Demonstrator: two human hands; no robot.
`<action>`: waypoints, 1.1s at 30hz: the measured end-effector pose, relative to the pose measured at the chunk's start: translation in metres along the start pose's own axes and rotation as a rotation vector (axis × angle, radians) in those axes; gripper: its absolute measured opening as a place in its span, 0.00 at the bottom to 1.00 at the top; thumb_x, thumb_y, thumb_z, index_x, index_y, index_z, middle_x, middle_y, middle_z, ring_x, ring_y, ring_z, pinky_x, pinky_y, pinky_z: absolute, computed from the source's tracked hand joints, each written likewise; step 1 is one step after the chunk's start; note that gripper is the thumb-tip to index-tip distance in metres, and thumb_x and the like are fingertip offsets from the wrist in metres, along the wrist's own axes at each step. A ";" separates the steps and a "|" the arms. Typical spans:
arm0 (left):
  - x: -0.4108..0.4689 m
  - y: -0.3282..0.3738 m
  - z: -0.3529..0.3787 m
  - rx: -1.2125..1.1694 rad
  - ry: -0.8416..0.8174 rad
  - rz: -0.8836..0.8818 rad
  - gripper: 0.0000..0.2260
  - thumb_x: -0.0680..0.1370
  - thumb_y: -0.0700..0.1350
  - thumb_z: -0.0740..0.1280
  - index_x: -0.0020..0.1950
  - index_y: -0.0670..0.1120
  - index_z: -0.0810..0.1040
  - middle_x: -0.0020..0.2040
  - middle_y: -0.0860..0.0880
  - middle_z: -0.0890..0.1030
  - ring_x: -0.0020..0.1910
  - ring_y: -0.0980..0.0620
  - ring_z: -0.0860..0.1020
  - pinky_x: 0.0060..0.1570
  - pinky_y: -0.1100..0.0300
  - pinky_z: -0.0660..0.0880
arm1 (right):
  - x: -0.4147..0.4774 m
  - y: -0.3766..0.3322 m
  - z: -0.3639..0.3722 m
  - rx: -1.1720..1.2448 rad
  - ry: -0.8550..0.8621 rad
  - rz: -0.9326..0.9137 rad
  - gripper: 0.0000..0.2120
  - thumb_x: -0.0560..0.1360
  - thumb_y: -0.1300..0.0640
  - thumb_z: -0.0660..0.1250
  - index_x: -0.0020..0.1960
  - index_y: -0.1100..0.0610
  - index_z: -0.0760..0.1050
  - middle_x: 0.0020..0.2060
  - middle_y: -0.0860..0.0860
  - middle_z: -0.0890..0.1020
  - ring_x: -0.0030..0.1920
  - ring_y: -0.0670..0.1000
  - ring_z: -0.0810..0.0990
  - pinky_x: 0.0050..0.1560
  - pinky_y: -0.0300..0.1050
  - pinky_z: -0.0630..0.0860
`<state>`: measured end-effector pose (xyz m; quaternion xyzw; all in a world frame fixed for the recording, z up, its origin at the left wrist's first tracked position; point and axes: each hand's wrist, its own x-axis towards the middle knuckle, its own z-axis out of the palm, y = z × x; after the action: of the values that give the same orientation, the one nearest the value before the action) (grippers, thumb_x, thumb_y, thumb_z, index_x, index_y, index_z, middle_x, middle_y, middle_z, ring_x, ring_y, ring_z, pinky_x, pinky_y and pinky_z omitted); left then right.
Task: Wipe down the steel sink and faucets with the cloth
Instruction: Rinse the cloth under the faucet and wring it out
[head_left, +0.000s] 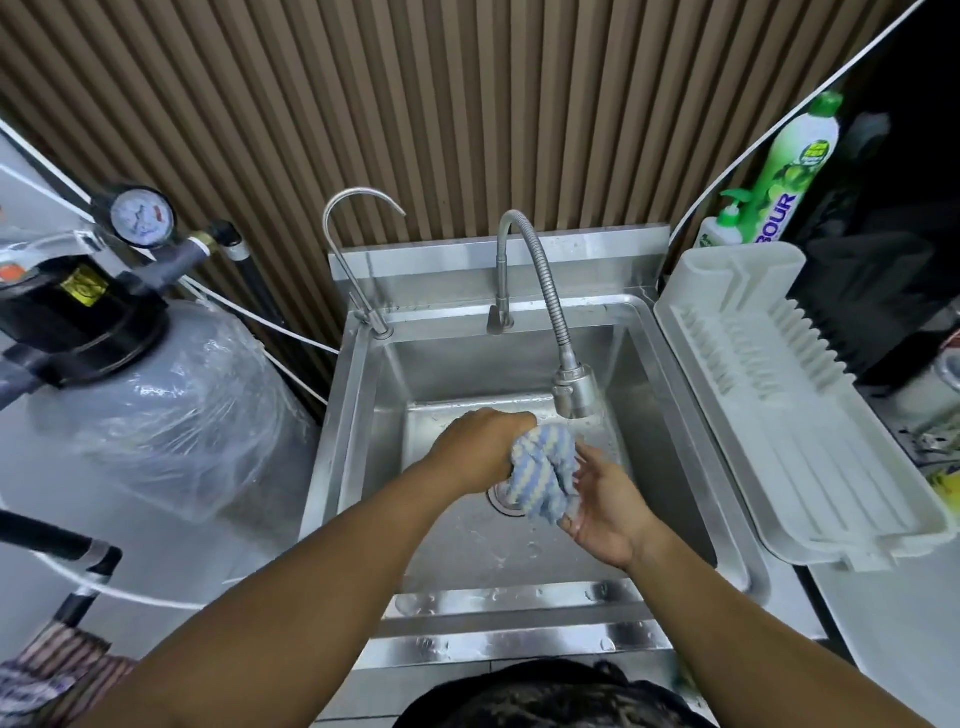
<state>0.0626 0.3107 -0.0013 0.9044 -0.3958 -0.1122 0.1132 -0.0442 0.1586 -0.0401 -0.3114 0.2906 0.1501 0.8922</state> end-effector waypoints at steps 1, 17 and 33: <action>0.000 0.004 -0.005 0.059 0.018 0.058 0.05 0.73 0.44 0.67 0.44 0.50 0.71 0.43 0.47 0.80 0.43 0.42 0.77 0.37 0.54 0.73 | 0.001 0.002 0.000 -0.004 0.009 0.052 0.25 0.81 0.45 0.60 0.69 0.62 0.76 0.62 0.57 0.81 0.53 0.56 0.83 0.46 0.48 0.84; -0.009 0.023 -0.039 0.697 -0.226 0.305 0.07 0.78 0.45 0.65 0.53 0.49 0.79 0.47 0.49 0.81 0.47 0.41 0.81 0.37 0.56 0.70 | 0.005 -0.008 0.020 -0.531 -0.442 0.328 0.23 0.65 0.51 0.81 0.51 0.61 0.76 0.38 0.53 0.75 0.28 0.44 0.70 0.22 0.33 0.65; 0.008 0.002 -0.010 -0.087 -0.661 -0.254 0.09 0.76 0.50 0.69 0.41 0.45 0.75 0.34 0.48 0.74 0.30 0.49 0.71 0.31 0.60 0.67 | 0.023 0.006 0.031 -2.085 0.224 -0.756 0.12 0.72 0.57 0.67 0.55 0.54 0.78 0.44 0.55 0.84 0.44 0.60 0.83 0.39 0.45 0.71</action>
<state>0.0692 0.3046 0.0079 0.8556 -0.2902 -0.4287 0.0024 -0.0156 0.1848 -0.0374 -0.9884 -0.0122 0.0104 0.1509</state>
